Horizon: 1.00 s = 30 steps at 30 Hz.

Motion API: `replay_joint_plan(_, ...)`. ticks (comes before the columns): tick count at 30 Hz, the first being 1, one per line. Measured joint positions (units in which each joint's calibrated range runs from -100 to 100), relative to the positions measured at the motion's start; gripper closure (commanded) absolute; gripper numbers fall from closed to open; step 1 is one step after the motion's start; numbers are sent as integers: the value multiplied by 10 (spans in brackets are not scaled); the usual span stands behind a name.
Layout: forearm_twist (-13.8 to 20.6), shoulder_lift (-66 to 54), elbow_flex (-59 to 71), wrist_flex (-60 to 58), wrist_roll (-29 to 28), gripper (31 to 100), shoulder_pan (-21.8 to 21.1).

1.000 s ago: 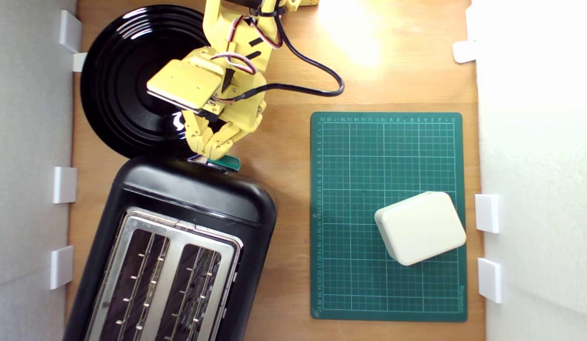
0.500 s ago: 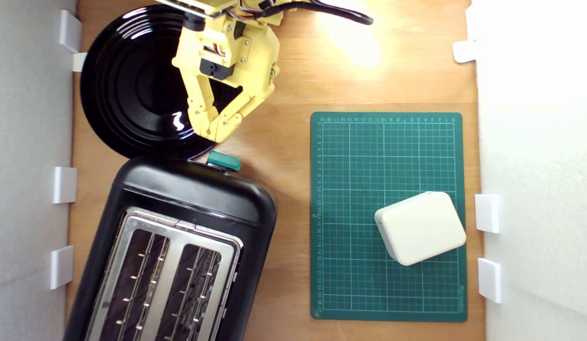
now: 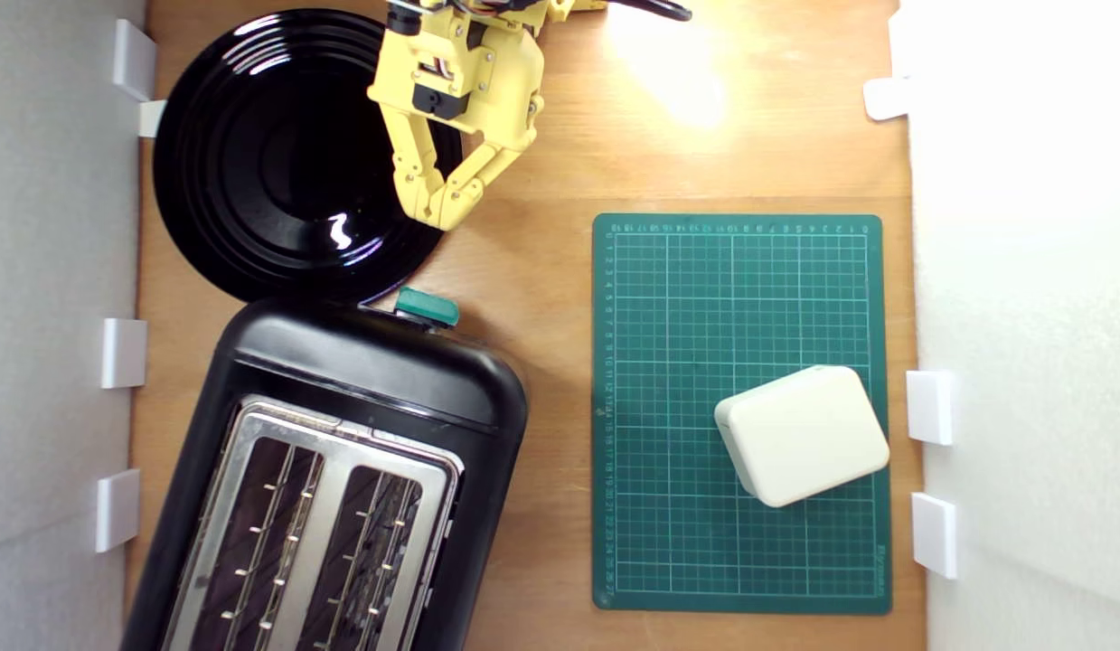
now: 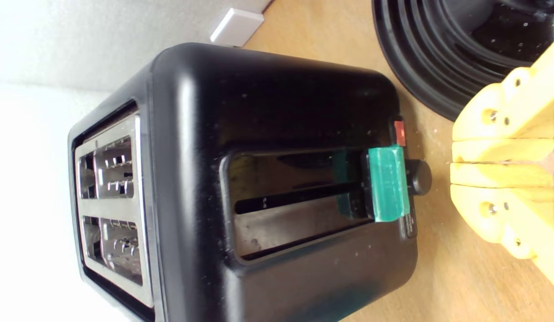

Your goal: Start toaster

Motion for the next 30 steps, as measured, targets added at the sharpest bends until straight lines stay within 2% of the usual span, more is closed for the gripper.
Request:
replay_joint_plan(7,-4,-73,62,54,-2,989,5)
replay_joint_plan(21,-5,-180,184,59,-13,989,-4)
replay_joint_plan(30,-11,-183,199,59,-34,989,-5)
